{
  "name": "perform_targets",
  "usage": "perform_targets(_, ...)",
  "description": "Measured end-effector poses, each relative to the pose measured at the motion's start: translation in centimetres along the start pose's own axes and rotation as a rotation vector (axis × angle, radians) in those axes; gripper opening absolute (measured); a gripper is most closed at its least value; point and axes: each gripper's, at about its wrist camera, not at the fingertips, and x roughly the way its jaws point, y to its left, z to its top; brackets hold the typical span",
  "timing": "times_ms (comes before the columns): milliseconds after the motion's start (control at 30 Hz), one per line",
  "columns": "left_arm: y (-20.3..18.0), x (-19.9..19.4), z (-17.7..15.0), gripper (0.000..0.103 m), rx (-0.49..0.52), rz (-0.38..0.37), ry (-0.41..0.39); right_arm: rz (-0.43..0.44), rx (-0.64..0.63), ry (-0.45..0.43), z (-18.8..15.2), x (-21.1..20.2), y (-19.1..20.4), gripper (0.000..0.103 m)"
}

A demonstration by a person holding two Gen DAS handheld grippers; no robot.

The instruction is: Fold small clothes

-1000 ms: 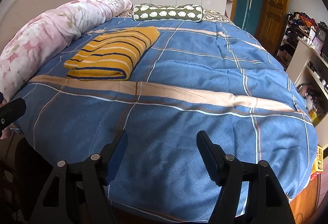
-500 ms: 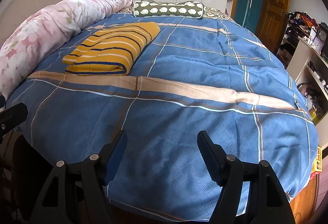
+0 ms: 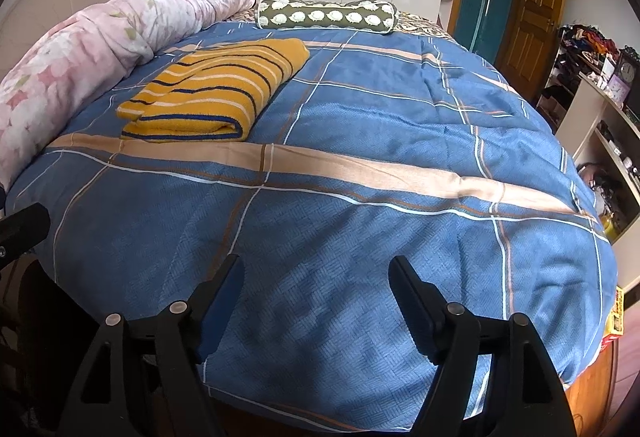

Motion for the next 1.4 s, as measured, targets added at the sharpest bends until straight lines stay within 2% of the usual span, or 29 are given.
perform_targets(1400, -0.2, 1.7, -0.8, 0.103, -0.007, -0.045, 0.066, -0.056, -0.045, 0.061, -0.5, 1.7, 1.2, 0.083)
